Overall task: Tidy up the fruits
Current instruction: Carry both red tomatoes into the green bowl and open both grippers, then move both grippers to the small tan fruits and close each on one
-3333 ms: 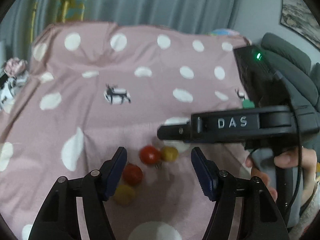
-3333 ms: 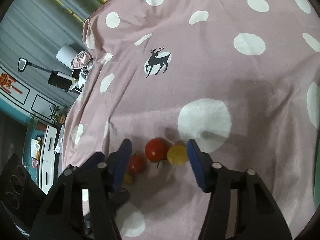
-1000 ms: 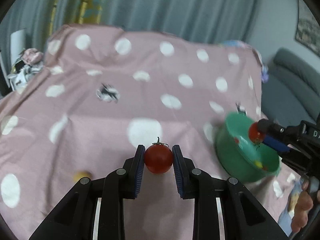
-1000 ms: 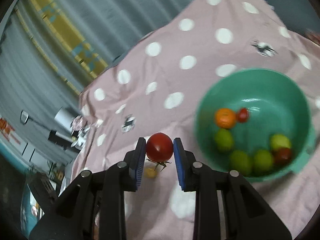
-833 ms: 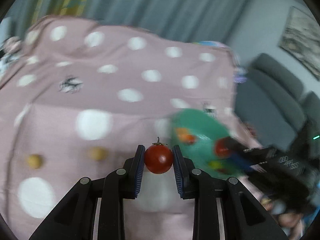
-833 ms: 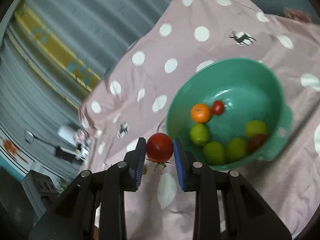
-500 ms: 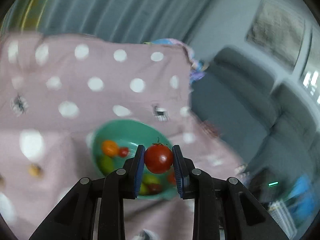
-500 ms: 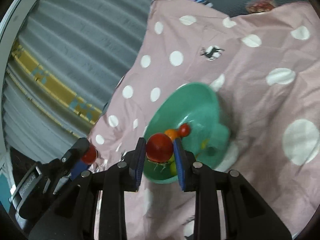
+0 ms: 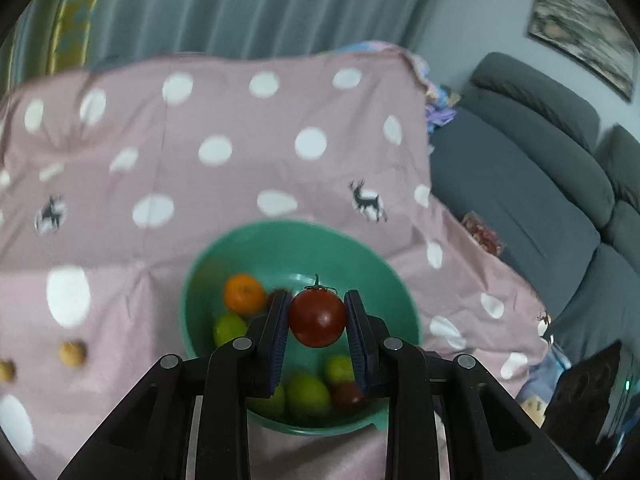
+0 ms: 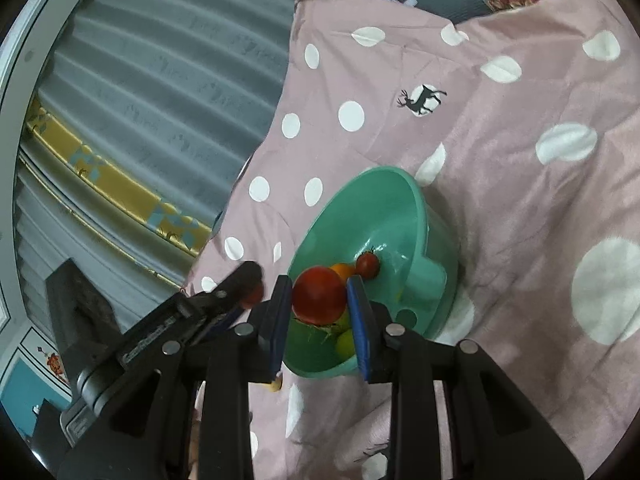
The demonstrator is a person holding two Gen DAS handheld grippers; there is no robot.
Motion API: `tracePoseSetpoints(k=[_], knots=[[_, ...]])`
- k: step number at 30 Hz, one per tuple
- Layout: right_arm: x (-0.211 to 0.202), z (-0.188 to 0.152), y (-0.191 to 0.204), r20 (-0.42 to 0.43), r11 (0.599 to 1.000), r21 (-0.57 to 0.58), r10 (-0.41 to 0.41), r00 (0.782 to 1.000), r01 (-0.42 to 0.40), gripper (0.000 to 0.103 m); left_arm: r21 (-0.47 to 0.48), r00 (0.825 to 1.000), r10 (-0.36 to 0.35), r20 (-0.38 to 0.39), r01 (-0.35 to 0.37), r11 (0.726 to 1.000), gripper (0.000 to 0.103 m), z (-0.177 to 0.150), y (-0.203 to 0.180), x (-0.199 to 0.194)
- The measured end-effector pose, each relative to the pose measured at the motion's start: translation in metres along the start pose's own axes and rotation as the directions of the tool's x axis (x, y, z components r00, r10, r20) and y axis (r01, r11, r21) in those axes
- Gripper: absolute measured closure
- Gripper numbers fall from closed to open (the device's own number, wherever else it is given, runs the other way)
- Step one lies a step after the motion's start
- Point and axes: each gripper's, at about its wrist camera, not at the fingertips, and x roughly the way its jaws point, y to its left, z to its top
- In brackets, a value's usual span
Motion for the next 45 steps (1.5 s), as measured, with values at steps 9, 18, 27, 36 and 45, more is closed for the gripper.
tracePoseSetpoints(k=[9, 18, 27, 36, 45], knots=[[0.012, -0.005, 0.005, -0.024, 0.998, -0.015, -0.062, 0.998, 0.061, 0.074, -0.06, 0.991, 0.0, -0.137, -0.008, 0.998, 0.075, -0.016, 0.026, 0.022], [0.014, -0.005, 0.001, -0.024, 0.997, -0.001, -0.075, 0.997, 0.075, 0.072, -0.094, 0.99, 0.019, -0.138, -0.033, 0.995, 0.075, -0.013, 0.032, 0.017], [0.013, -0.005, -0.003, -0.021, 0.998, 0.033, -0.056, 0.998, 0.057, 0.067, -0.107, 0.985, 0.035, -0.171, -0.053, 0.993, 0.055, -0.011, 0.037, 0.024], [0.011, -0.004, 0.003, -0.004, 0.998, 0.036, -0.043, 0.999, 0.043, 0.051, -0.118, 0.993, 0.005, -0.114, -0.019, 0.993, 0.011, -0.01, 0.033, 0.007], [0.017, -0.007, 0.027, -0.013, 0.998, -0.007, -0.06, 0.998, 0.06, 0.031, -0.212, 0.981, 0.129, -0.144, -0.158, 0.964, 0.011, -0.028, 0.103, -0.02]])
